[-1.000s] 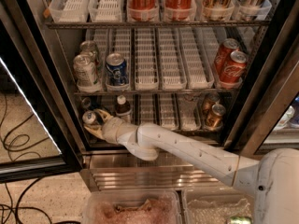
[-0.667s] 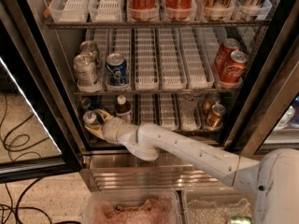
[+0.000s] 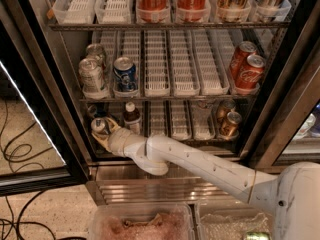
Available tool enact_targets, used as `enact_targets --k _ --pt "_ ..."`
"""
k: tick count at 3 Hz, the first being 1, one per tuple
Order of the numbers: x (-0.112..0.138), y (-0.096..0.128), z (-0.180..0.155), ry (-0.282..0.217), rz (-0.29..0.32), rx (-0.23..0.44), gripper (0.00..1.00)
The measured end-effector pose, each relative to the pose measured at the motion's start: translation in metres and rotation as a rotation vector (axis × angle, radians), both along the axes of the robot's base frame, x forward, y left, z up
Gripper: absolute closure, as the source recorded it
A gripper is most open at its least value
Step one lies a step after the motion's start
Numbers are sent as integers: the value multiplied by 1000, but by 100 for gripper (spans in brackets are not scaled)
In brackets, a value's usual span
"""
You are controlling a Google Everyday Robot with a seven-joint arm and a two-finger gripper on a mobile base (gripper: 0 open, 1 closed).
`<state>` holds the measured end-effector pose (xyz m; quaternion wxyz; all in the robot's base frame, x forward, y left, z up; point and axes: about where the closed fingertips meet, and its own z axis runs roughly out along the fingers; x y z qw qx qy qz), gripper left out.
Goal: Pick redbull can from bottom shelf of fridge
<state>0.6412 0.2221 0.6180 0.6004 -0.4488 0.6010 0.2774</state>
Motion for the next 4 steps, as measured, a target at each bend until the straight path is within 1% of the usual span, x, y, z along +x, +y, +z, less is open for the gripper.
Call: enact_targets --k 1,2,3,4 --pt "2 -13 6 -46 -64 52 100" --pt "-2 -12 27 -104 -97 128 100" --pt "-4 -10 38 -138 -111 164 100" --pt "-6 -9 45 -163 -115 175 100"
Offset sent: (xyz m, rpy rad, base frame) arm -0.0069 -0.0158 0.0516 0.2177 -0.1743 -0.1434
